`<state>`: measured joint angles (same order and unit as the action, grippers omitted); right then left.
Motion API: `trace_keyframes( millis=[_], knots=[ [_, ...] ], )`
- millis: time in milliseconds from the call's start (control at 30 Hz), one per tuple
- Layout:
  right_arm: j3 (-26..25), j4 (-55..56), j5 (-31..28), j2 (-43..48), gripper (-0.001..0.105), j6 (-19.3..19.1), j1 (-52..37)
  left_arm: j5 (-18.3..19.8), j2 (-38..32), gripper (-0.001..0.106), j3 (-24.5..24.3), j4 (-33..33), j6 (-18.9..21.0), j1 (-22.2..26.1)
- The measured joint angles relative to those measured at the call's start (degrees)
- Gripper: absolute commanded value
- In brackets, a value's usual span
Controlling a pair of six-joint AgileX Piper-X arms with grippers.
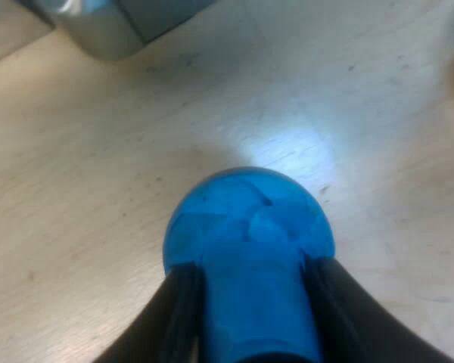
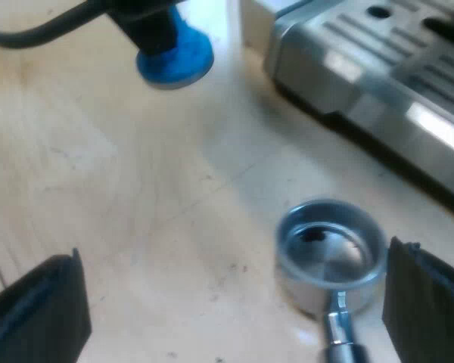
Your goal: Grind coffee beans and then tamp
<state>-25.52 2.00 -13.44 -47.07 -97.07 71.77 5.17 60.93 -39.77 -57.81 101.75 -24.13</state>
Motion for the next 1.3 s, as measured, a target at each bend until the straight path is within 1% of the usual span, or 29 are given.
trace_keyframes(
  millis=[133,200,300,400,433,467,533,633,700,833,867,900,933,1000,1033,1067,1100,1133,1167,1200,1233,1300],
  knots=[
    [-0.50,-1.58,0.73,-2.72,0.080,0.00,0.00,0.00,0.00,0.000,2.05,2.03,-0.50,3.87],
    [-0.65,-2.92,1.38,-4.34,0.080,0.00,0.00,0.00,-0.04,0.000,3.15,4.23,-1.36,5.67],
    [-0.76,-3.62,1.64,-6.07,0.080,0.11,0.00,0.00,-0.04,0.000,4.62,6.33,-1.50,7.71],
    [-0.76,-3.61,1.64,-7.20,0.080,0.24,0.00,0.00,-0.04,0.000,5.44,7.39,-2.33,8.12],
    [-0.76,-3.61,1.64,-8.21,0.080,0.45,0.00,-0.13,-0.04,0.000,6.23,8.65,-3.60,8.11],
    [-0.76,-3.71,1.74,-9.22,0.080,1.21,0.00,-0.13,-0.04,0.000,6.75,9.57,-3.84,8.11],
    [-1.09,-4.21,1.72,-10.46,0.080,1.49,0.00,-0.13,0.91,0.000,7.43,10.55,-3.98,8.11],
    [-1.26,-6.00,1.72,-12.45,0.080,1.47,-0.14,-0.32,3.96,0.000,7.75,11.87,-3.96,8.11],
    [-1.40,-6.73,1.72,-13.21,0.080,2.17,-0.14,-0.76,6.44,0.000,7.75,12.36,-4.04,8.11],
    [-1.40,-7.02,1.72,-13.32,0.080,2.87,-0.14,-0.88,9.08,0.002,7.36,12.98,-4.04,8.11],
    [-1.47,-7.00,1.72,-13.32,0.080,2.84,-0.14,-0.88,9.44,0.008,7.11,12.98,-4.04,8.11],
    [-1.47,-7.14,1.72,-13.32,0.080,2.99,-0.14,-0.88,9.73,0.018,7.02,12.98,-4.04,8.11],
    [-1.47,-7.19,1.72,-13.44,0.080,3.00,-0.14,-0.88,9.82,0.020,6.93,12.98,-4.04,8.11],
    [-1.47,-7.16,1.72,-13.46,0.080,2.98,-0.14,-0.88,9.78,0.053,6.91,13.11,-4.04,8.11],
    [-1.47,-7.16,1.72,-13.46,0.080,2.98,-0.14,-0.88,9.78,0.062,6.91,13.11,-4.04,8.11],
    [-1.47,-7.31,1.72,-13.46,0.080,2.98,-0.14,-0.88,9.93,0.065,6.91,13.11,-4.04,8.11],
    [-1.47,-7.30,1.72,-13.46,0.080,3.09,-0.14,-0.88,10.33,0.090,7.24,12.81,-4.04,8.11],
    [-1.47,-7.30,1.72,-13.46,0.080,3.09,-0.14,-0.88,10.53,0.099,7.47,12.64,-4.04,8.11],
    [-1.59,-7.30,1.72,-13.46,0.080,3.05,-0.14,0.14,10.87,0.105,7.47,11.88,-4.04,8.11],
    [-1.62,-7.30,1.72,-13.46,0.080,3.05,-0.14,1.14,10.90,0.105,7.37,11.28,-4.21,8.11],
    [-1.81,-7.30,1.72,-13.46,0.080,3.05,-0.14,3.42,10.89,0.105,6.98,10.59,-4.50,8.11],
    [-2.21,-7.38,1.72,-13.46,0.080,3.05,-0.14,4.74,10.65,0.105,5.78,9.18,-4.58,8.11]
  ],
)
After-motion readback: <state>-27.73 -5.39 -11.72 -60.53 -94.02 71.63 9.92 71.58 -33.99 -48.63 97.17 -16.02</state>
